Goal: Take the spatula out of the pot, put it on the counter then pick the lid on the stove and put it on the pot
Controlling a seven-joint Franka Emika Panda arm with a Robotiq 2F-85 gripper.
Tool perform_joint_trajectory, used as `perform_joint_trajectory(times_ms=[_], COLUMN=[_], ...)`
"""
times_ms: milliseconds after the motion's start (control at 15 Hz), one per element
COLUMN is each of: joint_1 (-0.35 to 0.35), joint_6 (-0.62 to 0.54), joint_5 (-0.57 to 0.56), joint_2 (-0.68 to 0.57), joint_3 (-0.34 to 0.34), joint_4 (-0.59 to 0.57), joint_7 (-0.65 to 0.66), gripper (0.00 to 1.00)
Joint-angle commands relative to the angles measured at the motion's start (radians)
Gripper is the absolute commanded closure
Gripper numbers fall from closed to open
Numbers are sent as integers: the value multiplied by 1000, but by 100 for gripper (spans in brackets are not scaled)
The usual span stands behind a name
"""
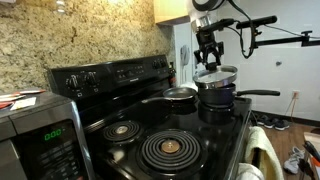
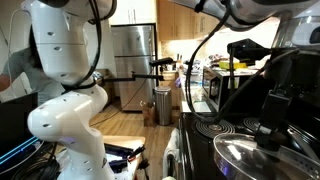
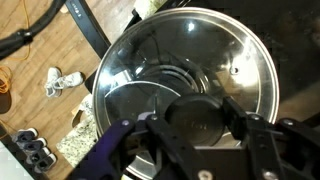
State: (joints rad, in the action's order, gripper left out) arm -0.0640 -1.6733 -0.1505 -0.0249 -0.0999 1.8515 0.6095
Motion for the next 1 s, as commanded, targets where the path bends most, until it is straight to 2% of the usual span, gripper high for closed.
perform_joint_trajectory(times_ms=[0, 533, 933], joint_1=[-35, -75, -88], joint_6=[38, 5, -76], joint_5=[30, 101, 171], joint_2=[-8, 9, 27], joint_3=[-29, -78, -93], joint_4=[-43, -4, 33], joint_7=[57, 151, 209], gripper=[66, 66, 66])
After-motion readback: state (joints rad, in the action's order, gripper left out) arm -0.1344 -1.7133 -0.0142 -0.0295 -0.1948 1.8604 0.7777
